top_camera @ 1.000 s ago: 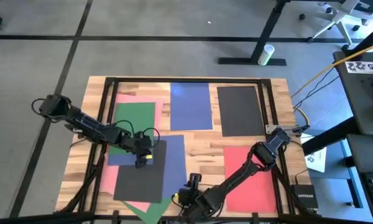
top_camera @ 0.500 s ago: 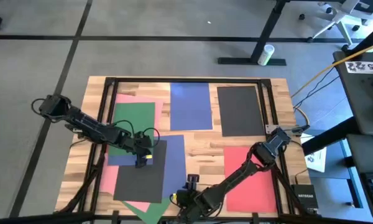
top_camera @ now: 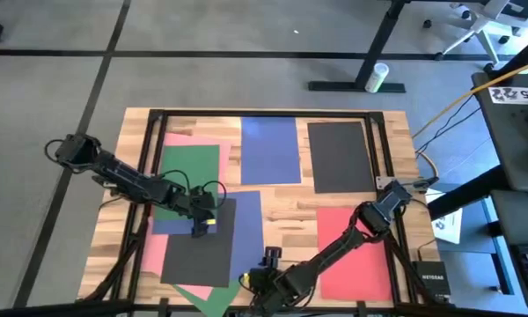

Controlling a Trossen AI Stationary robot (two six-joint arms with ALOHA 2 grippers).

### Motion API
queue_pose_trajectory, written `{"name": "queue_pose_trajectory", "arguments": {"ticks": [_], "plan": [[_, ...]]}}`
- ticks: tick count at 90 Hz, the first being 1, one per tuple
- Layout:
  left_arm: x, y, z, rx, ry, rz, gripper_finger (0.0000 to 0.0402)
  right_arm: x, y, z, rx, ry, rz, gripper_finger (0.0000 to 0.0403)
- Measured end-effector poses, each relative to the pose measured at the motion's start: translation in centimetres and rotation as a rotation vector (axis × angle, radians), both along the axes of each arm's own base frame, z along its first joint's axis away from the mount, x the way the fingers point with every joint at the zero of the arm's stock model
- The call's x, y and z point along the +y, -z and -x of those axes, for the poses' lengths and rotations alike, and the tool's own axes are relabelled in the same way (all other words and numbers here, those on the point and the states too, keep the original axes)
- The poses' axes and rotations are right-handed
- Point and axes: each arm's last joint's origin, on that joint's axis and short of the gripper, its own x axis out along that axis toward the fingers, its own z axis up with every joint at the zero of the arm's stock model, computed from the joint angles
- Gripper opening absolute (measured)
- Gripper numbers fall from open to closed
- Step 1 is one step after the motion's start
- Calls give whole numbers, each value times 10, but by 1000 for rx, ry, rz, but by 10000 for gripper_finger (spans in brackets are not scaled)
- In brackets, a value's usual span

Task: Organize paper
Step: Stack the blue paper on top of the other blue paper on the table

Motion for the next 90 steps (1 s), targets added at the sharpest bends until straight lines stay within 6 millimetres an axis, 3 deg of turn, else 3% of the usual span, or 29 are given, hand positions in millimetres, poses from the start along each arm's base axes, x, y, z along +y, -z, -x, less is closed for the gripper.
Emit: {"name": "queue_pose_trajectory", "arguments": {"ticks": [20,90], "plan": [[-1,1,0,2,3,-3,0,-5,13,7,52,19,41,229],[-1,1,0,2,2,0,0,-22,16,2,67,41,163,204]]}}
